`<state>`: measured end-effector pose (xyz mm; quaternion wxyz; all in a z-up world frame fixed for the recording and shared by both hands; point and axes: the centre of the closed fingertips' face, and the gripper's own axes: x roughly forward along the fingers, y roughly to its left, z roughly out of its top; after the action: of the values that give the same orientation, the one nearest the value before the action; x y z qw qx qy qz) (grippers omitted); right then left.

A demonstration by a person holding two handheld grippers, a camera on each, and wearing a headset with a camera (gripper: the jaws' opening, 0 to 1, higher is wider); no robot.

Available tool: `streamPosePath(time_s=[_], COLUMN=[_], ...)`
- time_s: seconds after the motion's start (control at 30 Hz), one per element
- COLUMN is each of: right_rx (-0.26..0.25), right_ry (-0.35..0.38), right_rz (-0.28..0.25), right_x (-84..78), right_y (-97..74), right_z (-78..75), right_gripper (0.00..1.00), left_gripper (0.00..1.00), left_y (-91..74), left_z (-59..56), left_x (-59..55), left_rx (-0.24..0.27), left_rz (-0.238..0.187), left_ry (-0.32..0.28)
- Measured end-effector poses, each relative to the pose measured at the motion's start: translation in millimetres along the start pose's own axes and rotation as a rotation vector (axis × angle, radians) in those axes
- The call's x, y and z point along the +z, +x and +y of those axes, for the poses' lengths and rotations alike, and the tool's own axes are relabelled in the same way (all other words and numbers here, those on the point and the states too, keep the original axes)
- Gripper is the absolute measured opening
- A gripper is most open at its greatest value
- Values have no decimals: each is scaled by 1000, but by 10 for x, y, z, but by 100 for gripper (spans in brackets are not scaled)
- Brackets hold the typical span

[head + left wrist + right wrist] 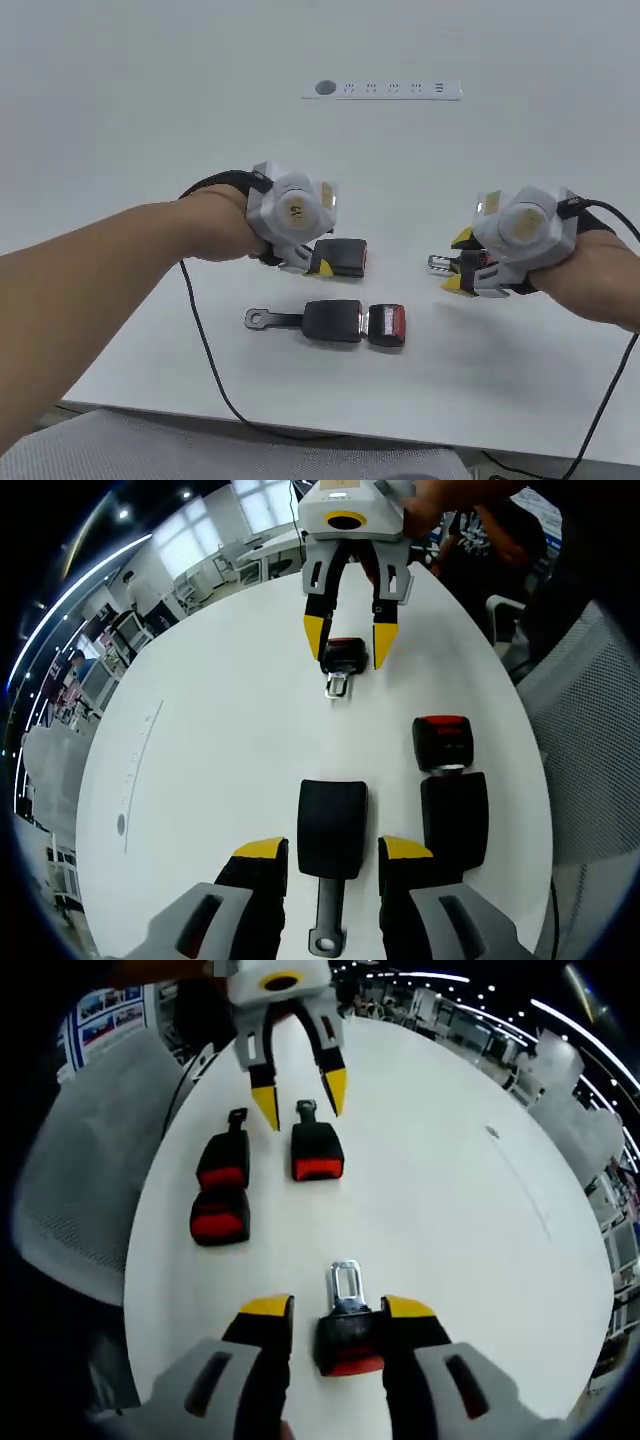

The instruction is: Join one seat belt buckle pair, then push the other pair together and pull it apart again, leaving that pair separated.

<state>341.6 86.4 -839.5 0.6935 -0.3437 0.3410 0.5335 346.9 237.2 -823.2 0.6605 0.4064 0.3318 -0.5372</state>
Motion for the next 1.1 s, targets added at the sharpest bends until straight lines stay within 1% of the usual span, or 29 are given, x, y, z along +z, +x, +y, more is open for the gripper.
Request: streamPosePath(time_s=[0.07, 0.13, 0.27, 0.47, 0.5, 0.53, 0.57, 0.6, 0.63, 0.67, 0.73, 0.8, 0.83, 0.87, 0.9, 0.97, 1.1], right_rx=[3, 8, 6, 33, 37, 42, 39, 42, 45, 50, 61, 68, 74, 80, 82, 86, 86], right_ry=[3, 9, 10, -7, -7, -25, -49, -57, -47, -34, -42, -47, -54, -56, -58, -56, -58], right_rz=[15, 23, 33, 64, 64, 63, 73, 72, 69, 65, 58, 57, 57, 58, 58, 58, 70], right_x=[-87, -140, -234, -316, -317, -311, -323, -322, -316, -312, -305, -300, -298, -296, -293, -290, -283], right_y=[-5, -13, -7, 12, 12, 14, 24, 35, 29, 26, 22, 20, 19, 19, 19, 19, 20], right_z=[-24, -36, -111, -78, -72, -63, -66, -52, -59, -63, -53, -45, -43, -43, -42, -43, -45], right_gripper=[36, 36, 36, 36, 36, 36, 35, 35, 35, 35, 34, 34, 34, 34, 34, 34, 34], left_gripper=[38, 38, 38, 36, 36, 35, 34, 32, 32, 32, 32, 32, 32, 32, 32, 32, 31], left_y=[24, 47, 114, 162, 172, 178, 187, 191, 196, 196, 214, 234, 246, 255, 271, 276, 288], left_z=[-18, -16, 5, -3, -11, -24, -38, -51, -44, -40, -32, -10, -11, -13, -4, 2, -15], left_x=[-9, -24, -86, -116, -130, -136, -143, -156, -165, -166, -188, -216, -227, -231, -255, -265, -245], left_rx=[-18, -23, -33, -55, -61, -65, -69, -74, -70, -71, -75, -80, -81, -80, -83, -85, -73], left_rz=[2, 8, 25, 24, 28, 29, 33, 38, 38, 36, 30, 36, 45, 50, 46, 42, 39], left_ry=[-4, -1, -3, 0, 0, 7, 18, 28, 36, 30, 29, 42, 64, 70, 65, 55, 51])
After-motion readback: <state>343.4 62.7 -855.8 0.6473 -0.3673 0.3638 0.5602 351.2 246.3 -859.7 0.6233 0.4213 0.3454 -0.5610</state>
